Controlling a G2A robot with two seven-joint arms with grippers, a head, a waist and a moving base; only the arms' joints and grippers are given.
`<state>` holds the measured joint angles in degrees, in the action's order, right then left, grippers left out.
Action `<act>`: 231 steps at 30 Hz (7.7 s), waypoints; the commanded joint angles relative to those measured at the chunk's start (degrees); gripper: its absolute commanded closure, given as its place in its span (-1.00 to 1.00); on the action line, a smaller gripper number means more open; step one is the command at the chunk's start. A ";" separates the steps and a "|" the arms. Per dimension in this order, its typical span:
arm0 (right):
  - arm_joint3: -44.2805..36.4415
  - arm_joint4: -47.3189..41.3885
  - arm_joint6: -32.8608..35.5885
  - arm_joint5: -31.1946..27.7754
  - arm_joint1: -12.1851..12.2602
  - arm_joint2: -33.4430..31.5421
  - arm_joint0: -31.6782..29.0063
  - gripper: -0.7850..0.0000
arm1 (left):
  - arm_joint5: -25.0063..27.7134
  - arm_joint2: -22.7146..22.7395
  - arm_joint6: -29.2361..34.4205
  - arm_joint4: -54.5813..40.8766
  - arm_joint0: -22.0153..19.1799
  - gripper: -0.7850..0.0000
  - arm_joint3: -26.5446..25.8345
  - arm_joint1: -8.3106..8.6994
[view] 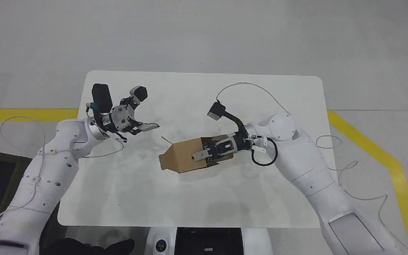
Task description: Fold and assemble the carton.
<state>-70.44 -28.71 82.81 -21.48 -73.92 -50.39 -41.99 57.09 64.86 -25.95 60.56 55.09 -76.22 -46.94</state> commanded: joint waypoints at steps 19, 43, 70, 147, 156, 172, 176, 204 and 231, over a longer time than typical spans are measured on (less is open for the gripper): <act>-0.11 -3.29 -2.24 -2.24 0.89 0.65 0.45 1.00 | 0.91 -2.71 4.15 -2.91 2.55 -1.00 -4.60 0.08; 0.95 -5.05 -3.40 -3.40 1.29 1.06 0.75 1.00 | 0.91 -3.03 5.42 -5.13 4.14 -1.00 -8.20 1.46; -0.34 -5.16 -3.14 -3.13 1.31 2.51 1.09 1.00 | 0.91 -5.69 7.49 -5.35 0.97 -1.00 -8.94 0.98; 0.79 9.21 -13.59 0.45 1.85 0.20 0.43 1.00 | -0.96 5.37 9.59 -3.24 8.24 -1.00 -14.16 4.15; -0.74 8.28 -12.89 0.05 2.09 -0.80 0.00 1.00 | -0.95 4.48 13.08 -5.56 6.08 -1.00 -10.78 3.25; -2.30 6.89 -12.03 -0.34 2.54 -2.34 -0.85 1.00 | -0.17 6.76 14.57 -4.65 7.66 -1.00 -9.87 2.79; -2.56 6.40 -11.77 -0.56 2.50 -2.28 -0.86 1.00 | -0.07 6.05 15.47 -4.70 7.51 -1.00 -10.02 2.43; -3.03 1.45 -9.97 -1.58 1.80 -0.79 -0.93 1.00 | 0.04 2.55 20.11 -5.99 4.31 -1.00 -8.57 0.04; 1.75 -6.35 -6.39 -3.09 0.05 1.37 0.17 1.00 | 0.91 0.72 19.89 -5.16 3.49 -1.00 -10.43 -1.77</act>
<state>-68.88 -35.02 76.37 -24.50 -73.81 -49.07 -41.90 58.00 65.63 -5.96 55.33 58.61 -86.63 -48.66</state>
